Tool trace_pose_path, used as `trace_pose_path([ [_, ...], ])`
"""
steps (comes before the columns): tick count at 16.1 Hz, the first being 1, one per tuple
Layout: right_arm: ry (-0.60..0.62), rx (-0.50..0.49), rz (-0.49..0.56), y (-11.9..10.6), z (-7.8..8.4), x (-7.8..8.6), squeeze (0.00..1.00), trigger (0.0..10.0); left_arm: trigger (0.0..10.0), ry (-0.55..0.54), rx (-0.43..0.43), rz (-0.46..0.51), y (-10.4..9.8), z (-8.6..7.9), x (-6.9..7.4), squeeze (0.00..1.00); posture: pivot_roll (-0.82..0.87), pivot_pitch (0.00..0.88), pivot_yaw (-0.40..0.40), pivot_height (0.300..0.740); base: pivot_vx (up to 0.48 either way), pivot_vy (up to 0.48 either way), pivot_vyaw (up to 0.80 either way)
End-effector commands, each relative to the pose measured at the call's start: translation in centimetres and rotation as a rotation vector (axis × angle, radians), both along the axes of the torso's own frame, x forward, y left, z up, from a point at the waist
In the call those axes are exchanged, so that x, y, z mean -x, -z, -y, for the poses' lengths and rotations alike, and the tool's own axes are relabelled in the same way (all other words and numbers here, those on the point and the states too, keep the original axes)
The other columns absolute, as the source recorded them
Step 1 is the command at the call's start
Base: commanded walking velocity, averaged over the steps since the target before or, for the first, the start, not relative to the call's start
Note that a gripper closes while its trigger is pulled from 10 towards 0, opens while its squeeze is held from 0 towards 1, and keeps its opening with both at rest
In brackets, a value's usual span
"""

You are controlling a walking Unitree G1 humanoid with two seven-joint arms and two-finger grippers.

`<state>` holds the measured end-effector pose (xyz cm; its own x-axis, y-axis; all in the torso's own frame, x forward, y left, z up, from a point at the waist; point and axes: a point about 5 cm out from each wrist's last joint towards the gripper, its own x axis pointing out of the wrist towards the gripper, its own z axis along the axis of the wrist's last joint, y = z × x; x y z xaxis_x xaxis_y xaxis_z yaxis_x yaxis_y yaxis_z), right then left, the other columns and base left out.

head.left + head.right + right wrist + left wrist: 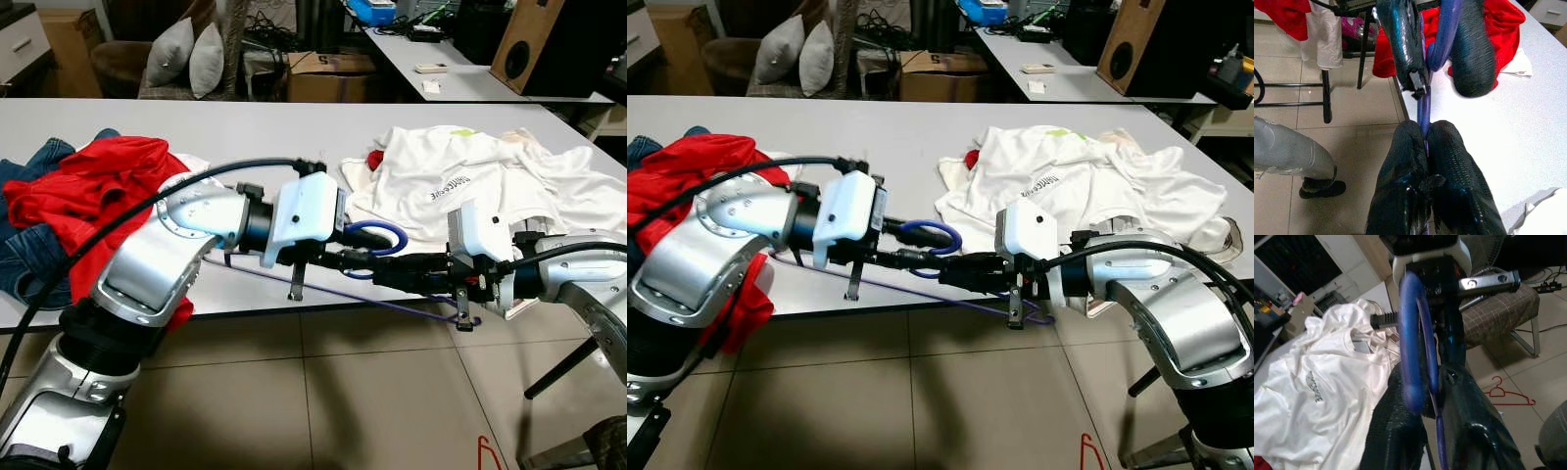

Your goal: Hang hanger

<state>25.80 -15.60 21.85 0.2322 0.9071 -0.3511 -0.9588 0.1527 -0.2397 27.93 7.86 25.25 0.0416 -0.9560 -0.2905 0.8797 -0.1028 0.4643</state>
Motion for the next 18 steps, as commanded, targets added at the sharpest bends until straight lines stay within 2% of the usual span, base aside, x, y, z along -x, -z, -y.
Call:
trace_pose_path([
  [1,0.0,0.003,0.006,-0.1,0.1,0.0,0.0,0.0,10.0,-0.021,0.023,0.023,-0.7,-0.3,-0.4,1.0,0.07,0.0,-0.037,0.74,0.0,0.0,0.0],
  [3,0.007,0.003,0.002,0.0,0.3,0.0,0.0,0.0,10.0,-0.032,0.051,0.013,-1.2,-0.6,-0.6,1.0,0.07,0.0,-0.036,0.74,0.0,0.0,0.0],
  [4,0.014,0.003,-0.004,0.1,0.4,0.0,0.0,0.0,10.0,-0.029,0.063,0.003,-1.5,-0.9,-0.6,0.85,0.07,0.0,-0.036,0.74,0.0,0.0,0.0],
  [5,0.028,0.005,-0.011,0.3,0.6,0.0,0.0,0.0,10.0,-0.029,0.07,-0.008,-1.6,-1.3,-0.6,0.15,0.08,0.0,-0.037,0.74,0.0,0.0,0.0],
  [6,0.037,0.001,-0.018,0.5,0.8,0.1,0.0,0.0,10.0,-0.033,0.073,-0.011,-1.6,-1.6,-0.7,0.0,0.08,0.0,-0.037,0.74,0.0,0.0,0.0],
  [7,0.09,-0.025,-0.046,1.2,1.5,0.1,0.0,0.0,10.0,-0.056,0.063,-0.043,-1.1,-2.9,-0.8,0.0,0.08,0.0,-0.038,0.74,0.0,0.0,0.0],
  [12,0.085,-0.044,-0.034,0.8,1.5,0.1,0.0,0.0,10.0,-0.057,-0.023,-0.065,0.6,-2.9,-1.2,0.0,0.07,0.0,-0.039,0.74,0.0,0.0,0.0],
  [13,0.076,-0.04,-0.027,0.6,1.5,0.2,0.0,0.0,10.0,-0.05,-0.03,-0.087,0.9,-2.8,-1.3,1.0,0.07,0.0,-0.039,0.74,0.0,0.0,0.0],
  [14,0.06,-0.028,-0.016,0.3,1.5,0.3,0.0,0.0,10.0,-0.033,-0.034,-0.118,1.0,-2.8,-1.3,1.0,0.07,0.0,-0.039,0.74,0.0,0.0,0.0],
  [16,0.048,-0.004,0.004,-0.3,1.8,0.3,0.0,0.0,10.0,-0.023,-0.097,-0.066,1.3,-3.1,-1.6,1.0,0.07,0.0,-0.032,0.74,0.0,0.0,0.0],
  [17,0.046,0.014,0.019,-0.7,2.0,0.2,0.0,0.0,10.0,0.0,-0.125,-0.059,1.3,-3.3,-1.6,0.03,0.07,0.0,-0.025,0.74,0.0,0.0,0.0],
  [18,0.044,0.024,0.029,-1.0,2.1,0.1,0.0,0.0,10.0,0.009,-0.137,-0.058,1.3,-3.2,-1.5,0.0,0.07,0.0,-0.021,0.74,0.0,0.0,0.0],
])
